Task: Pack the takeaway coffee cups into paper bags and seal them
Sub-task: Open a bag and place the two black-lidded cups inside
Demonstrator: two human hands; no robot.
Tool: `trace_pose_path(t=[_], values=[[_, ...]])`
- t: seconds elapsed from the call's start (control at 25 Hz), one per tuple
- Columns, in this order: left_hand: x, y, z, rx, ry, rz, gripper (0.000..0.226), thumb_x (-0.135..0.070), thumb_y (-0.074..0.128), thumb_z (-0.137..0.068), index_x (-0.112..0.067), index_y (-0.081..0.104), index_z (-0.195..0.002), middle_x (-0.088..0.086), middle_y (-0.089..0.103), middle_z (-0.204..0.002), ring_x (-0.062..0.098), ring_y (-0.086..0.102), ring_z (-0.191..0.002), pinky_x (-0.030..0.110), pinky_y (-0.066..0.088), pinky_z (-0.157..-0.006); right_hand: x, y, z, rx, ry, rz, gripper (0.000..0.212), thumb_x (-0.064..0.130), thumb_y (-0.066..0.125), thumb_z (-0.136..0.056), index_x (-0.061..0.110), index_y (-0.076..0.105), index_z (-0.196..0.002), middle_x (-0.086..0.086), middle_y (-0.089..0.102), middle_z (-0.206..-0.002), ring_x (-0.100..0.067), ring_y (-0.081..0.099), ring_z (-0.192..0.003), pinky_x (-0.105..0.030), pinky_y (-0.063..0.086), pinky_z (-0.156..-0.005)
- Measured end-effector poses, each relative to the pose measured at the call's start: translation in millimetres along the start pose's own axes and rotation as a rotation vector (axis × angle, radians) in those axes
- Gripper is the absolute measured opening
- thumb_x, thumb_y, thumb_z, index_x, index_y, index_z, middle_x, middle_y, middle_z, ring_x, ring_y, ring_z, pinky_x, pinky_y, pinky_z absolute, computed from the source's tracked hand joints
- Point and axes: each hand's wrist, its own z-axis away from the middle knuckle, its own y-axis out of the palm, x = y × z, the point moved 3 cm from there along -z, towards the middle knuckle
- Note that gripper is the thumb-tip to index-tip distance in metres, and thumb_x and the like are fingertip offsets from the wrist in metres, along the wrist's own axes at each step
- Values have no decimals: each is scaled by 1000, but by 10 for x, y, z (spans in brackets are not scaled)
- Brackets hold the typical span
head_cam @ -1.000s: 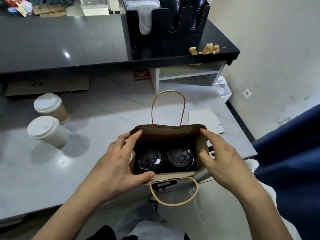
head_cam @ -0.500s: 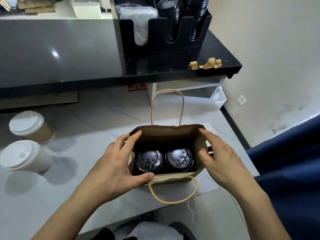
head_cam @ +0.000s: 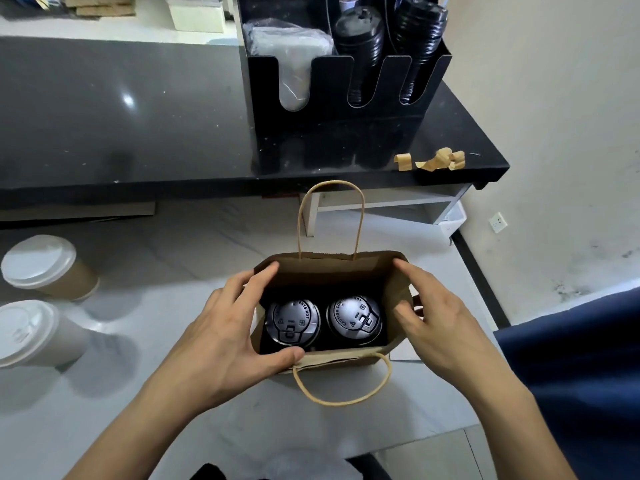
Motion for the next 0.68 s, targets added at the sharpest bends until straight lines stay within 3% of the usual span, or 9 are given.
trace_pose_path(t=[0.32, 0.56, 0.68], values=[[-160, 33, -197, -27, -90, 21, 110, -79, 68, -66, -55, 5, -153, -29, 21, -149, 1, 30, -137, 31, 39, -111, -110, -218, -371, 100, -146, 64, 57, 31, 46, -100, 43, 29, -152, 25, 46, -130, -5, 56, -105, -32, 49, -90], [-259, 95, -193, -37, -140, 97, 96, -70, 73, -70, -57, 21, -150, -34, 27, -143, -7, 40, -127, 22, 42, -105, -169, -362, -437, 136, -214, 104, 52, 45, 41, -96, 42, 38, -148, 27, 45, -126, 3, 58, -100, -28, 49, -90], [-291, 66, -200, -78, -143, 79, 81, -76, 65, -72, -55, 36, -144, -34, 26, -147, 0, 42, -129, 28, 43, -107, -182, -439, -447, 151, -267, 95, 50, 51, 41, -92, 47, 43, -142, 31, 43, -124, 7, 58, -100, -23, 49, -88]])
